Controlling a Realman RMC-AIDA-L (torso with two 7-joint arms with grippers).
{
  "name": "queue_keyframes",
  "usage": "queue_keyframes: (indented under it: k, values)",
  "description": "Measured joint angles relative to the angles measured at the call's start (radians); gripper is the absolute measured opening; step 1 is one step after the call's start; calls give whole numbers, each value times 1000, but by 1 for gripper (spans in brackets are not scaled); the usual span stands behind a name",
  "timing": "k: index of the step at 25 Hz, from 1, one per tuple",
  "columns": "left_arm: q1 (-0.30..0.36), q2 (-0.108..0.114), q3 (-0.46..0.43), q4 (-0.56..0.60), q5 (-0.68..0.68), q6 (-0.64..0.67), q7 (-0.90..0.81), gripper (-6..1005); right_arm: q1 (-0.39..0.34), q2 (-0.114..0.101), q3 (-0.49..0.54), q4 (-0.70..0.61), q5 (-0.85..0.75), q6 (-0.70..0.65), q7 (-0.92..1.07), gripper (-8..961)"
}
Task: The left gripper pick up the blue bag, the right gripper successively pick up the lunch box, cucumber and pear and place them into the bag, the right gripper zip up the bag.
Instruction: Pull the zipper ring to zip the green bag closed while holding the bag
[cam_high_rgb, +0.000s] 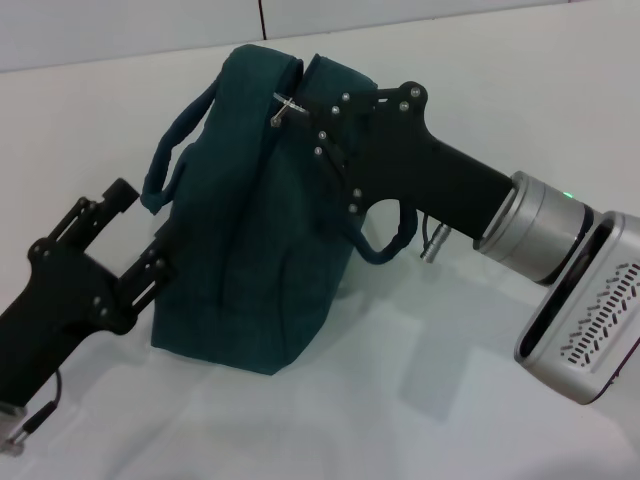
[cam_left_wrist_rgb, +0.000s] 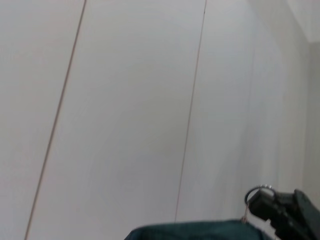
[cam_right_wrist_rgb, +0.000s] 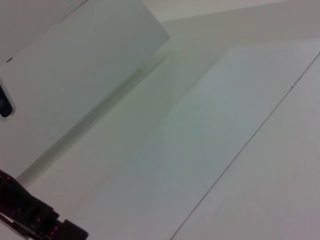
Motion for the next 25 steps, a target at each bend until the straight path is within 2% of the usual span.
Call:
queue_keyframes:
  k: [6,8,13,25]
  values:
    - [-15,-4,3,60,-1,-15,86,630,3,0,-6,2,13,0,0,14]
    - [-14,-4,6,79,2,-23,127,856,3,0,-7,2,13,-2,1,14]
    - [-7,-7,8,145,4,-70,219,888,-1,0,-10,3,13,-12,1,14]
    - [5,-10,1,209,-3,-125,331,831,-5,0,-19,7,15,-13,1,15]
